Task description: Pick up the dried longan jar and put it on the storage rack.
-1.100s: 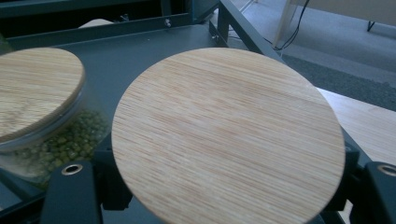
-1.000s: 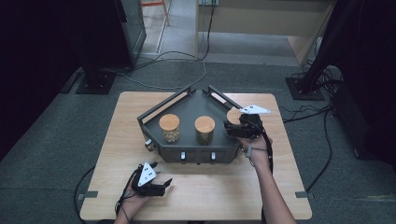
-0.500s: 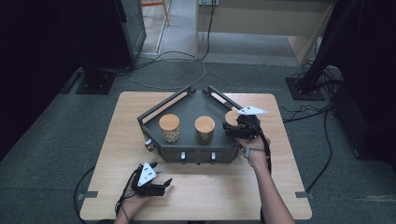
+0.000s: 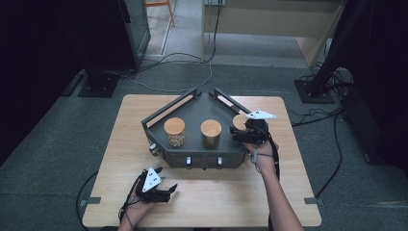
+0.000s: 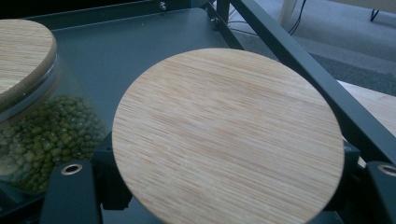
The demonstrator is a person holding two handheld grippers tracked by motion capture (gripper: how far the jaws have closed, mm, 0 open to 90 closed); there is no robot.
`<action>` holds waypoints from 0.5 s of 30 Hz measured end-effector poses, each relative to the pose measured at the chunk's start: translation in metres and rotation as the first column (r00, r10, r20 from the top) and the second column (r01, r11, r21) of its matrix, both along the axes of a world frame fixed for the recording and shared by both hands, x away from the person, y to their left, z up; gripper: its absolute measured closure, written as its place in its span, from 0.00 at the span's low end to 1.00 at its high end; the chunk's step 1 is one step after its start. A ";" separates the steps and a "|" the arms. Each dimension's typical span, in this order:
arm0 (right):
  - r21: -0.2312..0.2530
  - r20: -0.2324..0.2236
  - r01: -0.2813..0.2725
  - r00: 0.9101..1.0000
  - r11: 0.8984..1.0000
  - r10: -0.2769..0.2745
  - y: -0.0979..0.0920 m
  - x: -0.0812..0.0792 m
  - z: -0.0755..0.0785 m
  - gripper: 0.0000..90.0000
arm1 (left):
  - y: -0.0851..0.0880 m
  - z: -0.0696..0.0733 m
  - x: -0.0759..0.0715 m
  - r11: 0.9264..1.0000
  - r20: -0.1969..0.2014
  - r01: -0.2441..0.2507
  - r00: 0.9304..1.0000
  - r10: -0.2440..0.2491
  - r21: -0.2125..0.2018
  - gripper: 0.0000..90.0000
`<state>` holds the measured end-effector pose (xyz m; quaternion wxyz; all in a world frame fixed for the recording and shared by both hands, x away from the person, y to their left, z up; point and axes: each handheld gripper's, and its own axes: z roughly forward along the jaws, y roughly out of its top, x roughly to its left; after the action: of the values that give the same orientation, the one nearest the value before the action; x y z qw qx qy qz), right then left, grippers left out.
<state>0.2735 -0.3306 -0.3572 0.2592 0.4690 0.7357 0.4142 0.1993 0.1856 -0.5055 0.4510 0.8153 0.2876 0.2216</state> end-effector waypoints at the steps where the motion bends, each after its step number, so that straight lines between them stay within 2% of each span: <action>1: -0.002 0.001 0.000 1.000 1.000 0.000 0.000 0.000 0.000 0.28 | 0.000 0.000 0.000 1.000 0.000 0.000 1.000 0.000 -0.001 0.14; 13: -0.001 0.006 -0.006 1.000 1.000 0.006 -0.002 -0.002 -0.001 0.28 | 0.000 0.000 0.000 1.000 0.000 0.001 1.000 -0.001 0.000 0.14; 15: 0.011 0.005 -0.012 1.000 1.000 0.012 -0.004 -0.001 -0.002 0.25 | 0.000 0.000 0.000 1.000 0.001 0.001 1.000 -0.001 0.001 0.14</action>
<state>0.2724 -0.3344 -0.3593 0.2560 0.4648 0.7357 0.4209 0.1994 0.1856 -0.5055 0.4509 0.8156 0.2870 0.2217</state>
